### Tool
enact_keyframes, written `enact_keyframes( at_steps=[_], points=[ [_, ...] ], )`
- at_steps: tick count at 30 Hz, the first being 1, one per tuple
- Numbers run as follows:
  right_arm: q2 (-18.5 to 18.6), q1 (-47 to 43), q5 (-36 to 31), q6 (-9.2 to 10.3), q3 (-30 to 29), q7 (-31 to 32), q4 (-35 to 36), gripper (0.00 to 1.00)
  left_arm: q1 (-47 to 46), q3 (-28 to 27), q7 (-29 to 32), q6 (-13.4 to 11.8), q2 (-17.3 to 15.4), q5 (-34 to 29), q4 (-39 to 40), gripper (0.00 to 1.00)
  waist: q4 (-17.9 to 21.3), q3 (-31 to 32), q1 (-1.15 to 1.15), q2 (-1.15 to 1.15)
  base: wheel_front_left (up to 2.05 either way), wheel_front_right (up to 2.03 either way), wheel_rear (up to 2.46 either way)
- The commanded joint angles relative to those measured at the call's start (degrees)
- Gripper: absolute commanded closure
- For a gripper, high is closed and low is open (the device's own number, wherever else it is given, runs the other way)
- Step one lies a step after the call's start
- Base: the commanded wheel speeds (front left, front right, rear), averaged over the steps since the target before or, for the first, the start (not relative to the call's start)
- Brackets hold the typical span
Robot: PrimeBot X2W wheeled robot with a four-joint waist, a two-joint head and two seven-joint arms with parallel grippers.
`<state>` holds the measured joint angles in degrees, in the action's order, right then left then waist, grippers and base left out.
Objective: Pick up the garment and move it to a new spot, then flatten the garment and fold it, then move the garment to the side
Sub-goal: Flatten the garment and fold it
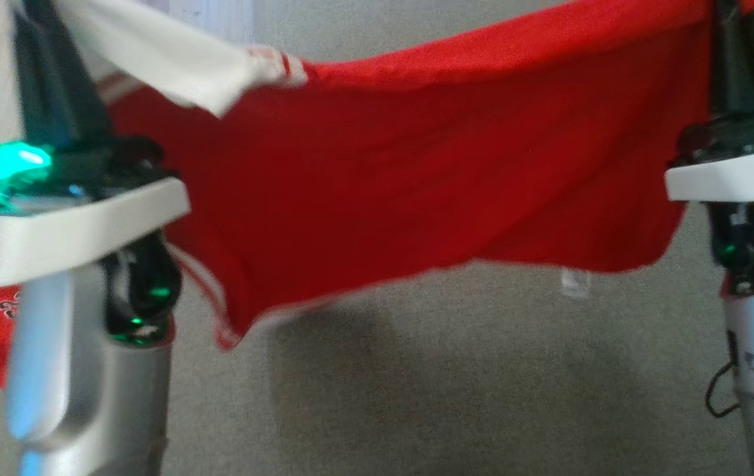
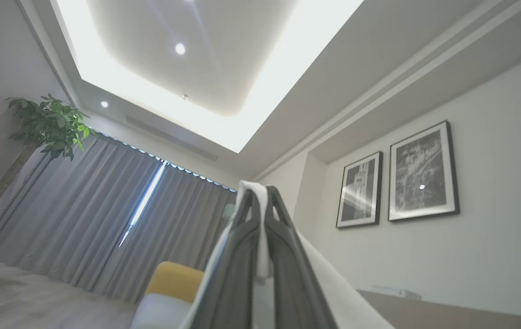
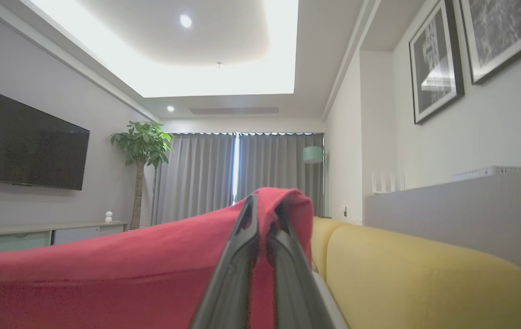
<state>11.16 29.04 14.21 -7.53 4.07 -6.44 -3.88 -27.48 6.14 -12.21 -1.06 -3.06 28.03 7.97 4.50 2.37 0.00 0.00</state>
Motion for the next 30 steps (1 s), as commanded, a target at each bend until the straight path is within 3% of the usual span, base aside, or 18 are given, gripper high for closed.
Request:
enact_keyframes(
  at_steps=[1,7,13,19,22,23,30],
  points=[
    [1.0,2.4,0.2,0.04,1.2,1.8,4.5,1.00,-3.9,-2.4,1.9,-0.7,-1.4,1.5,5.4,1.00,0.3,0.1,0.00,0.00,0.00,0.00,0.00],
    [1.2,0.7,0.1,0.04,-1.1,9.1,12.9,1.00,-6.9,-3.2,9.1,-3.9,-2.9,1.7,14.9,1.00,0.6,-1.5,0.00,0.00,0.00,0.00,0.00],
    [1.5,3.6,-1.0,0.04,-1.5,15.8,12.6,1.00,-13.2,-2.4,15.8,-4.0,-5.5,2.1,8.2,1.00,1.1,-8.7,0.00,0.00,0.00,0.00,0.00],
    [5.1,18.6,0.4,0.04,1.4,15.4,-1.3,1.00,-28.1,-2.4,16.7,-0.9,-8.1,2.4,-11.2,1.00,0.7,-19.5,0.00,0.00,0.00,0.00,0.00],
    [7.5,27.6,0.1,0.04,3.5,11.5,-11.7,1.00,-36.7,-2.4,13.0,0.9,-9.3,1.1,-21.9,1.00,-0.2,-22.7,0.00,0.00,0.00,0.00,0.00],
    [7.5,27.6,0.1,0.04,3.5,11.5,-11.7,1.00,-36.7,-2.4,13.0,0.9,-9.3,1.1,-21.9,1.00,-0.2,-22.7,0.00,0.00,0.00,0.00,0.00],
    [7.9,45.3,-1.5,0.04,1.9,-1.0,-30.4,1.00,-54.1,-1.5,3.9,3.6,-9.7,-1.6,-38.9,1.00,-2.5,-25.6,0.00,0.00,0.00,0.00,0.00]
  ],
)
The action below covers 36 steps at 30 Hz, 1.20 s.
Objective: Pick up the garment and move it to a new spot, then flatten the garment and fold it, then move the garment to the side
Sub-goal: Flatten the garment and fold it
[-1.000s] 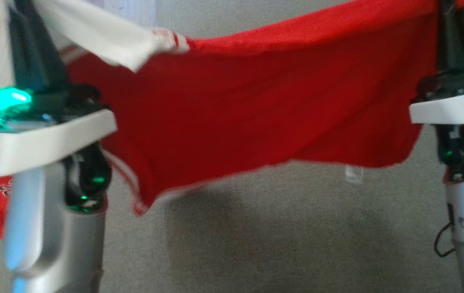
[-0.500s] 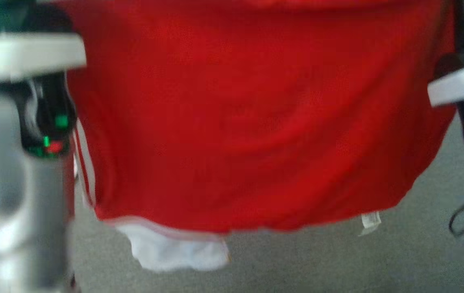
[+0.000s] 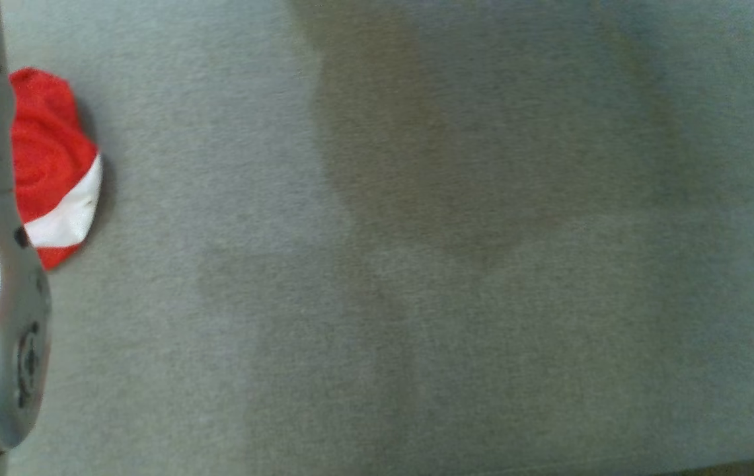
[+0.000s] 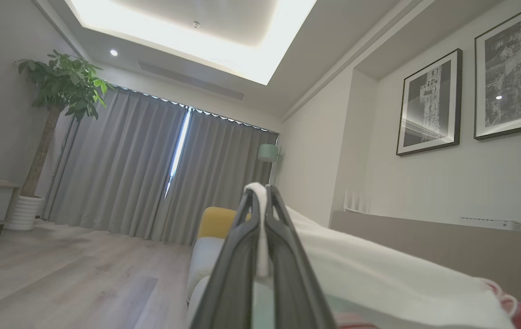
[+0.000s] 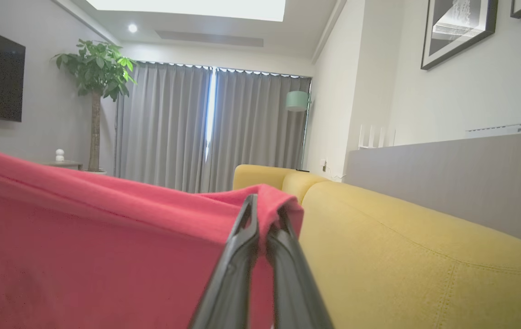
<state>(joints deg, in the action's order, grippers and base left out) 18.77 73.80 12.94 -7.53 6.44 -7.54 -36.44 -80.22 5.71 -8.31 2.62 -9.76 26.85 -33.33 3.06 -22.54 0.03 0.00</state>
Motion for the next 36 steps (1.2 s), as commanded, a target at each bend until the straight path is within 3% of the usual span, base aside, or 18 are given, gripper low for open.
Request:
enact_keyframes(
  at_steps=[1,6,12,17,22,30,36],
  points=[
    [0.1,1.6,-0.4,0.04,-0.5,-1.2,-0.3,1.00,-2.4,-0.5,-0.8,0.3,-2.9,-0.7,0.4,1.00,-1.4,-0.6,-0.03,0.00,0.00,0.00,0.00],
    [-0.2,1.3,0.4,0.04,0.9,-5.0,-9.9,1.00,-1.8,1.2,-4.0,2.6,-1.7,-0.6,-6.5,1.00,-2.8,0.1,-0.03,0.00,0.00,0.00,0.00],
    [1.0,-5.8,2.5,0.04,6.1,-6.2,-17.3,1.00,7.3,4.9,-5.7,4.1,-0.5,-1.0,-10.9,1.00,-4.7,1.1,-0.03,0.00,0.00,0.00,0.00],
    [3.0,-12.6,7.2,0.04,11.4,-3.9,-21.7,1.00,18.0,7.2,-6.4,4.7,-0.5,-0.1,-11.7,1.00,-5.8,3.2,-0.03,0.00,0.00,0.00,0.00],
    [5.7,-19.5,11.6,0.04,19.6,0.1,-21.4,1.00,28.9,10.8,-6.5,4.8,-1.7,2.0,-10.1,1.00,-5.9,6.5,-0.03,0.00,0.00,0.00,0.00],
    [12.9,-28.3,21.0,0.04,32.2,7.2,-15.2,1.00,44.2,22.9,2.6,4.9,-9.1,8.7,0.3,1.00,-5.2,11.7,-0.03,0.00,0.00,0.00,0.00],
    [18.0,-32.0,27.7,0.04,38.4,11.2,-10.8,1.00,53.0,28.1,10.7,4.9,-16.3,13.6,11.2,1.00,-4.4,14.8,-0.03,0.00,0.00,0.00,0.00]
  ],
)
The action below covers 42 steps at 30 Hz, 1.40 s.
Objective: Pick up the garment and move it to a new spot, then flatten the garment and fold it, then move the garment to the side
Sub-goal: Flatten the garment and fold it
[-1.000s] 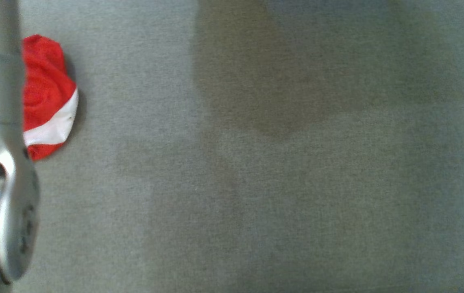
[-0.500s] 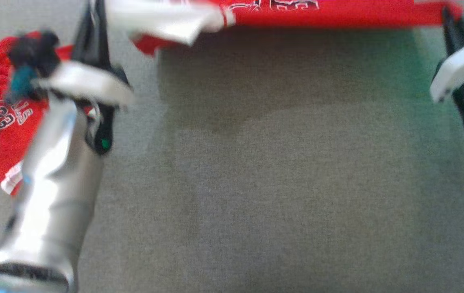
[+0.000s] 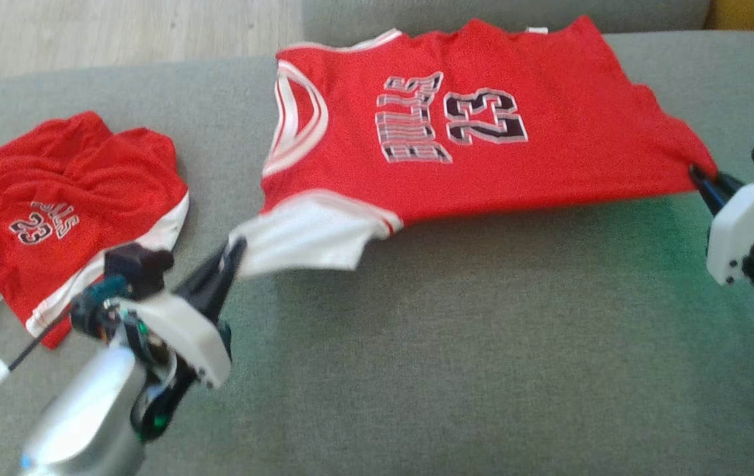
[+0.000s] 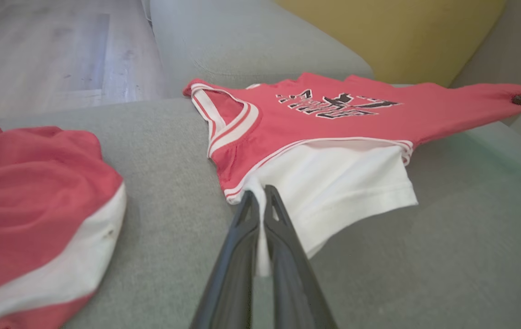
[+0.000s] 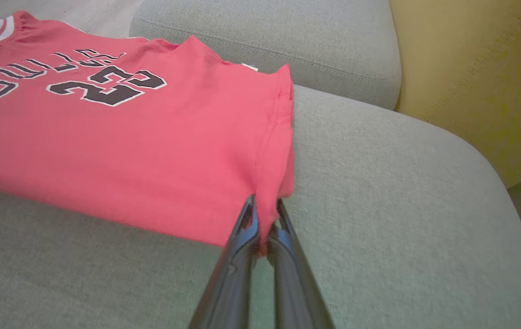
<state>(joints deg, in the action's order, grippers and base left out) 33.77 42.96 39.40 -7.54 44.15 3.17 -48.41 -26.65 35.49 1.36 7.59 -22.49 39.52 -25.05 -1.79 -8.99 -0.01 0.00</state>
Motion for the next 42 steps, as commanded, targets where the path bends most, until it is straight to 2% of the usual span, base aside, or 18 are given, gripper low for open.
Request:
enact_keyframes(
  at_steps=[1,3,4,8,12,16,20,30,42],
  points=[
    [3.7,-1.7,2.1,0.05,1.6,1.1,1.9,1.00,0.7,-1.1,2.4,-0.1,-4.5,1.7,4.8,1.00,0.6,1.7,0.01,0.00,0.00,0.00,0.00],
    [4.4,-2.3,3.1,0.05,2.5,1.7,2.7,1.00,2.0,-0.7,3.6,-0.1,-5.4,2.6,6.7,1.00,0.7,2.2,0.01,0.00,0.00,0.00,0.00],
    [5.8,-3.5,5.4,0.05,4.1,3.0,4.2,1.00,4.4,-0.4,5.9,-0.1,-6.9,4.4,10.0,1.00,0.7,3.3,0.01,0.00,0.00,0.00,0.00],
    [8.1,-6.6,11.1,0.05,6.5,6.6,7.6,1.00,8.4,-0.1,9.9,-0.6,-9.3,7.2,16.2,1.00,0.8,5.5,0.01,0.00,0.00,0.00,0.00],
    [10.3,-9.4,15.3,0.05,9.2,10.2,11.8,1.00,12.8,-0.8,14.1,-2.2,-10.7,12.3,21.8,1.00,1.2,7.5,0.01,0.00,0.00,0.00,0.00],
    [12.6,-11.7,19.0,0.05,11.1,13.1,15.8,1.00,16.1,-0.5,17.2,-3.6,-13.6,13.7,26.8,1.00,1.8,9.1,0.01,0.00,0.00,0.00,0.00],
    [14.0,-12.8,21.3,0.05,11.7,14.3,18.6,1.00,17.9,-1.0,18.0,-5.2,-14.7,14.5,30.3,1.00,2.3,9.4,0.01,0.00,0.00,0.00,0.00],
    [14.1,-11.2,21.8,0.05,11.8,13.9,19.9,1.00,15.4,-2.3,17.5,-6.8,-14.7,13.6,31.1,1.00,2.7,7.8,0.01,0.00,0.00,0.00,0.00],
    [12.6,-5.1,21.4,0.05,10.8,14.6,19.0,1.00,4.1,-2.0,21.1,-5.8,-13.5,11.0,25.6,1.00,2.3,1.9,0.01,0.00,0.00,0.00,0.00]
  ],
)
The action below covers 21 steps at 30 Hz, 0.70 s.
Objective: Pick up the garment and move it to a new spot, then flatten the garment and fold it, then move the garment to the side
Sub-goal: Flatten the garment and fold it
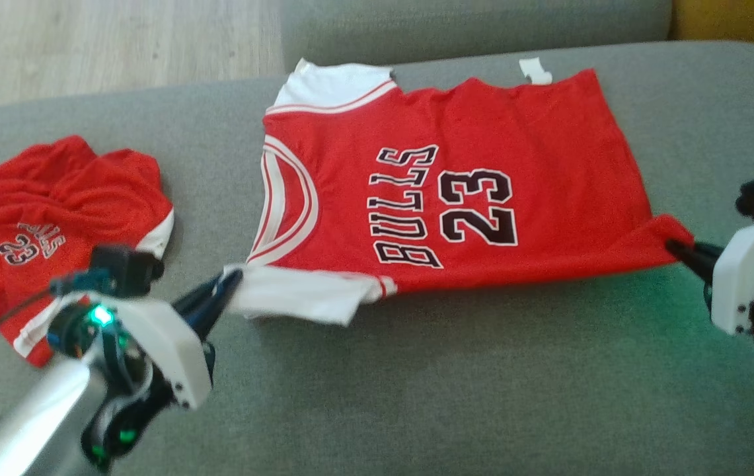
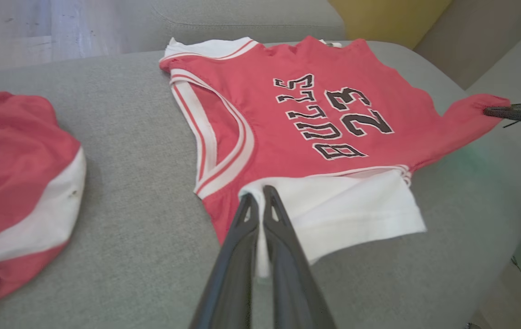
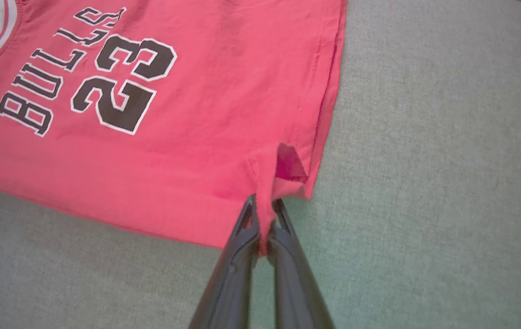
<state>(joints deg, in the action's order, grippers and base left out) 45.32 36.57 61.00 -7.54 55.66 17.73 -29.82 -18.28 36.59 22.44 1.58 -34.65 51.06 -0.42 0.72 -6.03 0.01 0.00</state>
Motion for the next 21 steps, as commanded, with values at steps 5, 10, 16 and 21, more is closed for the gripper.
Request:
enact_keyframes(
  at_steps=[5,10,16,21],
  points=[
    [0.3,3.6,-0.4,0.05,-1.0,0.5,-1.4,1.00,-9.8,-2.0,2.4,1.3,-0.3,-1.8,-2.7,1.00,-0.4,-3.3,-0.01,0.00,0.00,0.00,0.00],
    [-0.9,6.3,-0.7,0.05,-1.3,0.6,-4.1,1.00,-17.5,-0.1,5.1,3.2,1.0,-4.0,-9.0,1.00,-0.7,-6.0,-0.01,0.00,0.00,0.00,0.00],
    [-3.1,8.7,-0.9,0.05,-1.2,-0.3,-6.7,1.00,-24.5,2.0,5.8,4.7,3.1,-5.6,-15.8,1.00,-0.1,-8.3,-0.01,0.00,0.00,0.00,0.00],
    [-4.4,10.4,-1.2,0.05,-0.6,-1.5,-8.1,1.00,-28.0,3.9,5.0,5.4,4.7,-6.3,-19.5,1.00,0.4,-9.8,-0.01,0.00,0.00,0.00,0.00]
  ],
)
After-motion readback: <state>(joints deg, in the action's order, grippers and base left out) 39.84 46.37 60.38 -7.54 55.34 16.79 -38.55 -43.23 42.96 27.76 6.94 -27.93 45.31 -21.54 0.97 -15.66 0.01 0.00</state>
